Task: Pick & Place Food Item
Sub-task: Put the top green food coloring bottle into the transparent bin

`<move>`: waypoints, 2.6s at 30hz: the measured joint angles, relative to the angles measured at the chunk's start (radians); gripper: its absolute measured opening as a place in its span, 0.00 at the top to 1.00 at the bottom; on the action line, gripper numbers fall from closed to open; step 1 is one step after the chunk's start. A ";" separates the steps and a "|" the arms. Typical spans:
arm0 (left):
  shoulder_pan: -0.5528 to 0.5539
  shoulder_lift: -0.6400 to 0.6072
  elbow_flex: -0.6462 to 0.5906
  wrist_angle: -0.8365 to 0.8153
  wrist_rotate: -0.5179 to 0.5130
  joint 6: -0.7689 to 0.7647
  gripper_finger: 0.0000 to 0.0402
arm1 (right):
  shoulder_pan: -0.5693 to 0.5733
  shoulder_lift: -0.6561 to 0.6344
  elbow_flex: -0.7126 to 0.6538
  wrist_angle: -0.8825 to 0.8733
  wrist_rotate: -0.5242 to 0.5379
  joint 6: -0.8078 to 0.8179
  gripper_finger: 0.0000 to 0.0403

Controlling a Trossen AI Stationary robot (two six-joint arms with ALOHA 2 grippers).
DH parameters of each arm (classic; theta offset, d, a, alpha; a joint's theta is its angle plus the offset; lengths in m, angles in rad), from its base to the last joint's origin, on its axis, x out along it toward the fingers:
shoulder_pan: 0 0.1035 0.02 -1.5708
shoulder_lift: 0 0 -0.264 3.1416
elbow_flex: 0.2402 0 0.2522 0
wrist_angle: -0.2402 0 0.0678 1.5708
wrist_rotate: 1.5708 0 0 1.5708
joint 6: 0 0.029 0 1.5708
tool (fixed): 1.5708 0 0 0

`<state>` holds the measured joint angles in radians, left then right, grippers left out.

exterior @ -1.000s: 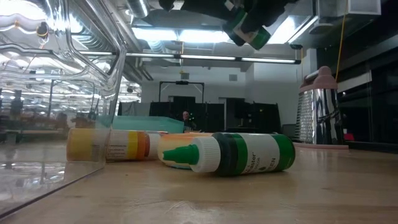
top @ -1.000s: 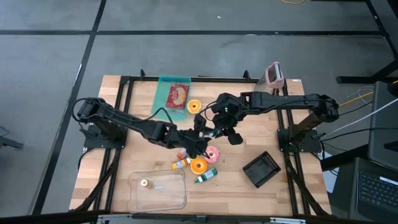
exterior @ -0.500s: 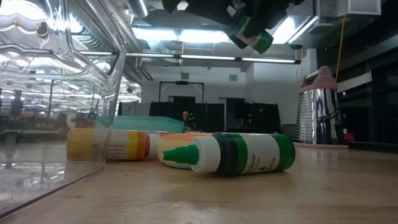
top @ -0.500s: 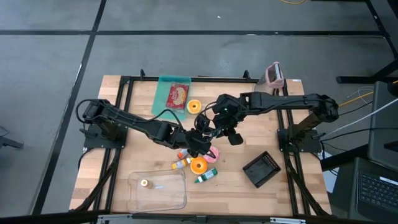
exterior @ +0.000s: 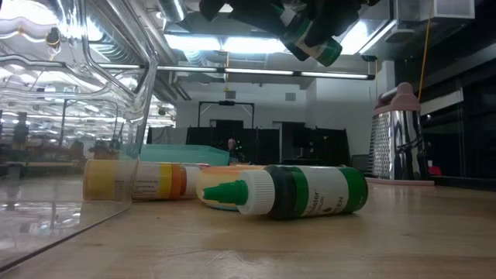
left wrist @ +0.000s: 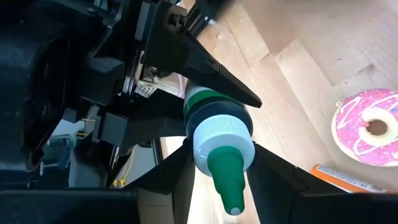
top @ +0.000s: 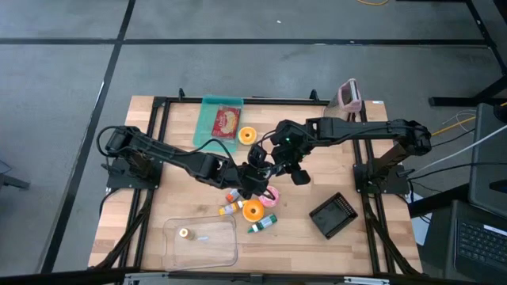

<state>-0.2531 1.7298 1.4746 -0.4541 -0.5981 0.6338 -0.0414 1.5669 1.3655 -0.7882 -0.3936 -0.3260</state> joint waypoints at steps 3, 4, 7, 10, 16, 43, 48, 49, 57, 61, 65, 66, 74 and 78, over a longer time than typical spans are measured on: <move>-0.006 0.000 0.000 0.005 -0.001 0.005 0.66 | 0.000 0.000 0.000 0.000 -0.004 -0.002 0.75; -0.007 0.000 -0.001 0.005 0.000 0.005 0.66 | 0.001 0.000 0.000 0.001 -0.005 -0.003 0.75; -0.007 0.000 -0.001 0.006 0.004 0.008 0.65 | 0.001 0.000 0.000 0.000 -0.006 -0.003 0.75; -0.007 0.000 -0.001 0.008 0.004 0.008 0.65 | 0.000 0.000 0.000 0.000 -0.013 -0.003 0.75; -0.007 0.000 -0.002 0.011 0.004 0.008 0.65 | 0.000 -0.001 0.001 0.000 -0.014 -0.004 0.75; -0.010 0.000 -0.003 0.033 -0.037 0.011 0.74 | 0.000 -0.003 0.002 0.001 -0.015 -0.015 0.75; -0.022 0.000 -0.003 0.036 -0.059 0.008 0.74 | 0.000 -0.003 0.002 0.005 -0.015 -0.019 0.69; -0.024 0.000 -0.003 0.036 -0.065 0.008 0.74 | 0.000 -0.003 0.002 0.006 -0.015 -0.018 0.67; -0.055 -0.027 -0.003 -0.018 -0.088 -0.062 0.74 | 0.001 -0.003 0.004 0.018 0.008 0.001 0.51; -0.068 -0.037 -0.002 -0.135 -0.090 -0.147 0.74 | 0.004 -0.009 0.004 0.013 0.012 -0.011 0.46; -0.078 -0.037 -0.002 -0.268 -0.091 -0.264 0.74 | 0.006 -0.033 0.004 0.011 0.017 -0.016 0.43; -0.080 -0.037 -0.002 -0.291 -0.089 -0.291 0.74 | 0.006 -0.042 0.004 0.009 0.027 -0.016 0.43; -0.138 -0.037 -0.002 -0.497 -0.017 -0.566 0.74 | -0.004 -0.076 0.003 -0.021 0.218 0.005 0.43; -0.170 -0.039 -0.002 -0.628 0.053 -0.736 0.74 | -0.014 -0.076 0.003 -0.021 0.226 0.004 0.43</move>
<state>-0.4235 1.6904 1.4727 -1.0825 -0.5449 -0.1026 -0.0557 1.4914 1.3682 -0.8089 -0.1674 -0.3218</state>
